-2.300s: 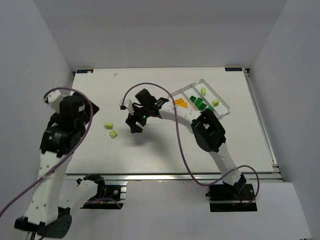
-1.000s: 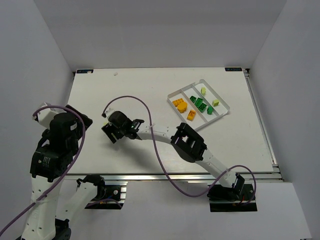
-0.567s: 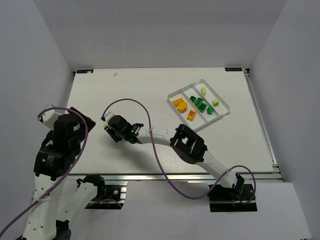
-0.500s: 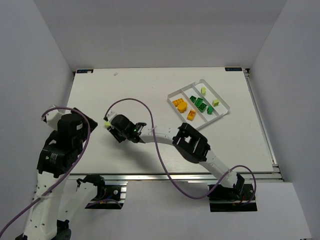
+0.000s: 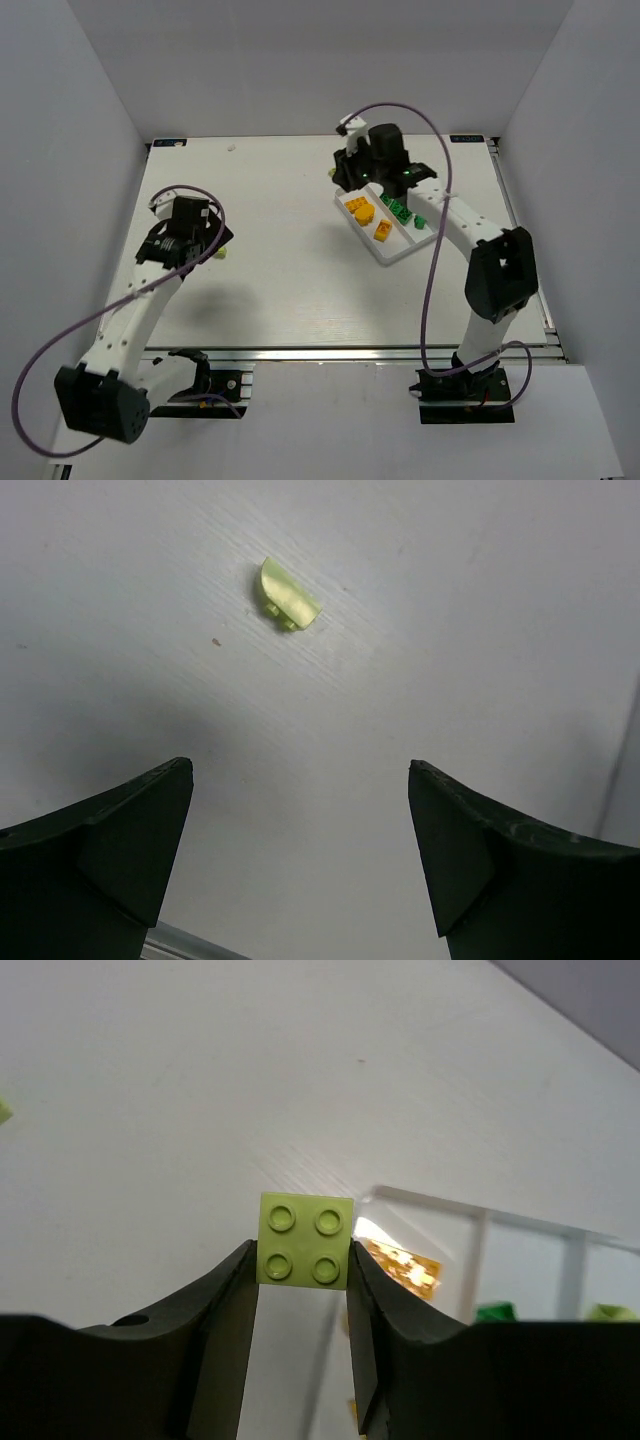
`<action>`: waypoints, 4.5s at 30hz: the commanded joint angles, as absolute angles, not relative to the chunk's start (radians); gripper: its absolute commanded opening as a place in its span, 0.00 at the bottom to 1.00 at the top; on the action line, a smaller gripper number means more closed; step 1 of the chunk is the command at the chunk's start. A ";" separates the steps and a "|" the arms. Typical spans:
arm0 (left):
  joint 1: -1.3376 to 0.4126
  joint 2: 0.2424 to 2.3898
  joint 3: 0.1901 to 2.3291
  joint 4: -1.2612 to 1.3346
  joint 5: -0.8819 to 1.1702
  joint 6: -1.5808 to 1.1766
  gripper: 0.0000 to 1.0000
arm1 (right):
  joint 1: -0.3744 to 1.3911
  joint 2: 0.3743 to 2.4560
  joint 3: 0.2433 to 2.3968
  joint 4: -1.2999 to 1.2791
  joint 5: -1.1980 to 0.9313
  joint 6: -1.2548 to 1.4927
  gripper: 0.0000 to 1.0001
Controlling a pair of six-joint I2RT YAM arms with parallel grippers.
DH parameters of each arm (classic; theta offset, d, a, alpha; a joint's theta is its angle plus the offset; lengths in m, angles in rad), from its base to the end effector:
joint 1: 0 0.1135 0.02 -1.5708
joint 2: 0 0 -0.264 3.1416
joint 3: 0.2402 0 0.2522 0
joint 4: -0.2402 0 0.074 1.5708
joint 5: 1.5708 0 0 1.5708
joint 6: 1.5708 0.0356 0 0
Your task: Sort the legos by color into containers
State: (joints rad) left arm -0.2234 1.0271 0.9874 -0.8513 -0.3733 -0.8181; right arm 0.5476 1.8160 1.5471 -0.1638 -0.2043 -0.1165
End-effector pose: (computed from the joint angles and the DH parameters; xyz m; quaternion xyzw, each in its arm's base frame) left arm 0.1959 -0.0312 0.3063 -0.3306 0.8676 -0.0112 0.3712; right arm 0.3676 0.2326 0.3167 -0.3251 0.7743 0.1986 0.5052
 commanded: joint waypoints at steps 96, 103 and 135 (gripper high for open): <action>-0.689 2.780 2.368 0.634 0.661 -1.496 0.16 | -0.136 1.382 1.201 -0.130 -0.405 0.017 0.74; -0.732 2.807 2.373 0.566 0.562 -1.517 0.17 | -0.155 1.359 1.175 -0.120 -0.410 0.023 0.74; -0.808 2.884 2.399 0.448 0.468 -1.631 0.69 | -0.172 1.335 1.189 -0.146 -0.426 0.034 0.75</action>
